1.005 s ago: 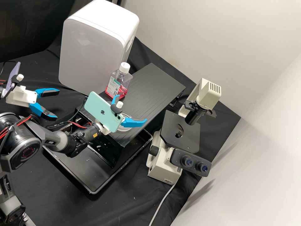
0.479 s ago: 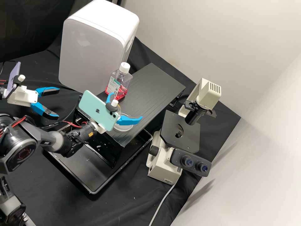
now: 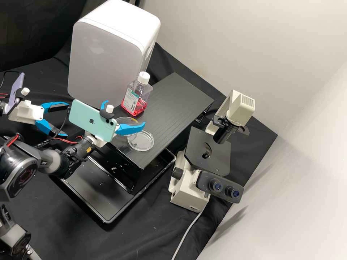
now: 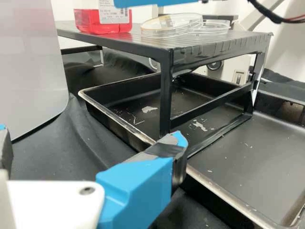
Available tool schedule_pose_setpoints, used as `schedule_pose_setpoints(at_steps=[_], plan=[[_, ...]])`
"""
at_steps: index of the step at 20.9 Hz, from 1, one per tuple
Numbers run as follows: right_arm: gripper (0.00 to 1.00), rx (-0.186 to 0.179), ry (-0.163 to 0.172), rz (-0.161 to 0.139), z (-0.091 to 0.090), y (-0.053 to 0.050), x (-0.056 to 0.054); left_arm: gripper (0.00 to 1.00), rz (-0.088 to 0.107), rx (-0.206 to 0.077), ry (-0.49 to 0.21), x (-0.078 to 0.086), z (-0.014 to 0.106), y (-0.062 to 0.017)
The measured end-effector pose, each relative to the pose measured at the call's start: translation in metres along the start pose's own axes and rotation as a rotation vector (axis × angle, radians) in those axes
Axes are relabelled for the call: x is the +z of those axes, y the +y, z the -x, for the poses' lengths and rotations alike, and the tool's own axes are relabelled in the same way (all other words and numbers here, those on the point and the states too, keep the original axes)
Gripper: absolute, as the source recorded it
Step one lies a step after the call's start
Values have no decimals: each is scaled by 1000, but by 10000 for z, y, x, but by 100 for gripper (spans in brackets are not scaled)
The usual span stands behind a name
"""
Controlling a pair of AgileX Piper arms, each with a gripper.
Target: Place the lid on the petri dish
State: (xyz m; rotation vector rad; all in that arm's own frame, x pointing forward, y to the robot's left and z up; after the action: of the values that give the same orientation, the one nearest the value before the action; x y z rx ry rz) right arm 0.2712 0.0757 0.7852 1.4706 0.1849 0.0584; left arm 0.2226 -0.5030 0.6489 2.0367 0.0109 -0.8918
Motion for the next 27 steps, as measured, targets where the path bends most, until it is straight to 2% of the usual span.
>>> schedule_pose_setpoints(at_steps=[5, 10, 13, 16, 20, 21, 27], plan=[[100, -6, -37, -12, 40, -73, 81, 100, 0, 2, 0, 0, -4, 3], [100, -14, -69, -15, 94, -96, 150, 100, 0, 3, -1, -4, -28, -4], [100, -5, -78, -21, 102, -89, 163, 100, 0, 4, -1, -4, -29, -3], [100, 6, -70, -22, 100, -89, 153, 100, 0, 8, -2, -3, -37, 5], [100, 6, -75, 0, 99, -93, 155, 100, 0, 8, -2, -3, -37, 5], [0, 9, -79, 0, 99, -90, 158, 100, 0, 8, -2, -3, -37, 5], [0, 8, -78, -1, 100, -94, 155, 100, 0, 8, -2, -3, -37, 5]])
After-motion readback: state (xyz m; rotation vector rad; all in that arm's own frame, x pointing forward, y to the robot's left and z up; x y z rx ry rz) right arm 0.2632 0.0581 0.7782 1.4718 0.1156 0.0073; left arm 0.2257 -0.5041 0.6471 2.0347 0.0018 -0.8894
